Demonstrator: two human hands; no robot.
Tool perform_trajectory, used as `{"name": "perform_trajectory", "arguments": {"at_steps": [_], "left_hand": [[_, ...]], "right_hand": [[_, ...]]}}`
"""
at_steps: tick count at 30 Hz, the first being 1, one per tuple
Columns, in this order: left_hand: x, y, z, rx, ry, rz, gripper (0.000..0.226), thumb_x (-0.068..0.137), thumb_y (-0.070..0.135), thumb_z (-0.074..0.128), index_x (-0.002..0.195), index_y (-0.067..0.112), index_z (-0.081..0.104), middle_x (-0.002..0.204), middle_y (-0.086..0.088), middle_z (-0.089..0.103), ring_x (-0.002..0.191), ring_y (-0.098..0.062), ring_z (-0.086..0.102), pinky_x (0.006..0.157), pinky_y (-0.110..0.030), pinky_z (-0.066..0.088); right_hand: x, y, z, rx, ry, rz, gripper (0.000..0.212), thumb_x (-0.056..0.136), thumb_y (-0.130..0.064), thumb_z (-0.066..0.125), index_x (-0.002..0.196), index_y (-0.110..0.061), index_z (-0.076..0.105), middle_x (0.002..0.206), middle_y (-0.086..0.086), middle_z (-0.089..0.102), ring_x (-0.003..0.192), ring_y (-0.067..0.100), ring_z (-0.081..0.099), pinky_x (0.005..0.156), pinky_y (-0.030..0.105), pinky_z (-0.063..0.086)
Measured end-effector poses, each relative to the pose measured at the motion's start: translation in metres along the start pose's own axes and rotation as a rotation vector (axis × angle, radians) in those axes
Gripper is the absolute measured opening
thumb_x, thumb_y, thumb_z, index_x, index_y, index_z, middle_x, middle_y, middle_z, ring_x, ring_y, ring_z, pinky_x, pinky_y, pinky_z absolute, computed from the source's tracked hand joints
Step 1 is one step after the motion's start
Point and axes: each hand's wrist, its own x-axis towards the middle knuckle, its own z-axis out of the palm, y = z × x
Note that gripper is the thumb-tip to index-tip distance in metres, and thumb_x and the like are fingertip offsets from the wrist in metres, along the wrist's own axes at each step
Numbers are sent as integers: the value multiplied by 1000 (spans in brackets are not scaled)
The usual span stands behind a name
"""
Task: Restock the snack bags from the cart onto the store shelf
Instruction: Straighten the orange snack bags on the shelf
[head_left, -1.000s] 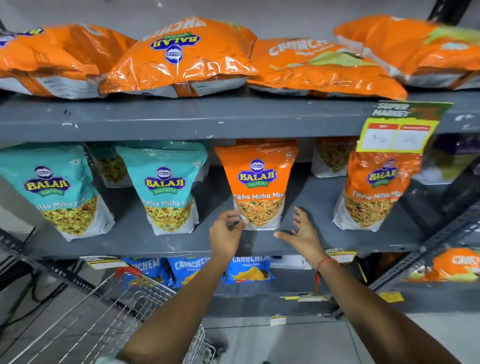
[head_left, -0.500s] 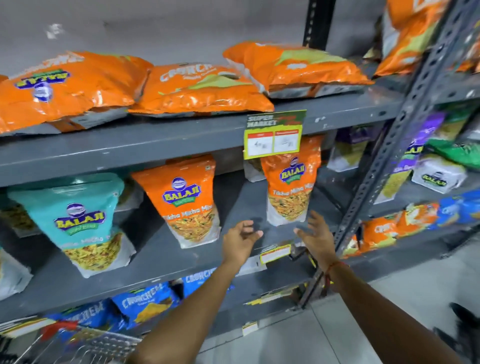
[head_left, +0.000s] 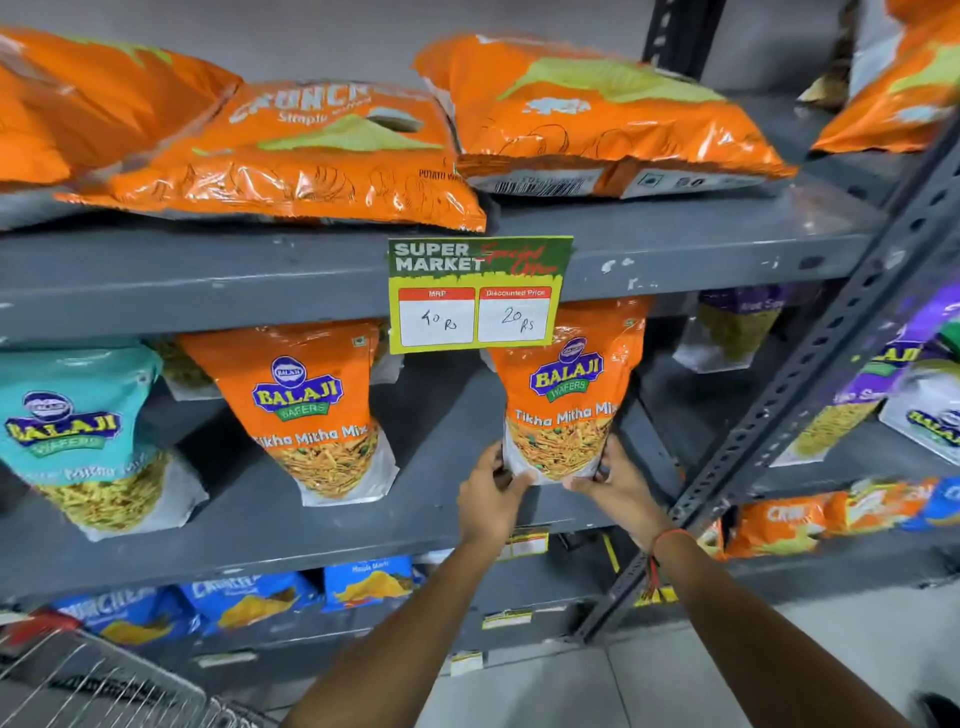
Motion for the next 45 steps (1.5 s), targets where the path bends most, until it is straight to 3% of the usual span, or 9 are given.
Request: {"name": "perform_trajectory", "arguments": {"at_steps": [5,10,15,22,25,27,32,36,45], "left_hand": [[2,2,3,-30,14,0,48,80,27,70,125,20,55,120,-3,68,87,-3,59,79,-15,46],[-7,3,-5,-63,22,-8,53,80,23,71,129,20,52,125,-4,65,96,-9,61,86,-22,46],[-27,-10,-42,-84,77,-26,59,79,25,72,133,18,49,130,-11,62,108,-20,63,94,-31,48],[-77,-22,-173,-165,252,79,54,79,17,71,130,16,52,113,-7,68,94,-13,64,85,-26,51],[-107,-27,-255,-176,354,114,51,79,15,72,126,17,54,103,-7,69,81,-2,64,87,-32,53],[-128,-34,-313,-167,441,116,53,77,20,74,126,16,54,101,-4,65,87,-9,64,87,-32,52],[-163,-63,-440,-77,610,58,57,79,31,72,130,16,51,112,-4,61,100,-14,58,83,-30,44],[-165,-92,-518,-55,748,-24,56,75,30,75,124,14,56,115,-11,67,100,-20,64,88,-31,49],[-121,-159,-602,-74,771,-167,59,76,18,75,129,13,52,125,-17,62,111,-28,61,92,-38,51]], "right_hand": [[8,2,-1,7,-13,-13,62,70,-7,77,120,-26,46,123,-1,64,113,13,60,84,19,46],[0,6,8,71,61,-58,77,69,-4,78,129,-33,39,131,2,58,119,18,56,100,37,47],[-30,5,42,48,363,-38,107,62,-28,83,145,-28,15,151,9,35,138,26,36,111,52,35],[-97,-54,125,92,609,-148,89,69,-20,76,142,-11,26,143,21,36,132,34,38,112,46,33],[-126,-94,184,126,550,-189,82,72,-16,75,140,-9,30,137,17,39,124,32,43,108,51,36],[-146,-118,234,136,469,-240,80,72,-13,75,140,-12,32,134,15,44,121,29,47,106,52,39],[-194,-157,360,64,155,-382,69,77,-12,72,137,-13,39,131,6,48,119,23,47,102,25,34],[-204,-171,440,-63,-119,-460,63,74,-14,73,131,-11,46,125,14,53,119,33,50,105,48,40],[-141,-199,581,-260,-481,-390,69,79,-24,72,139,-18,37,134,13,50,120,28,52,99,47,47]]}}
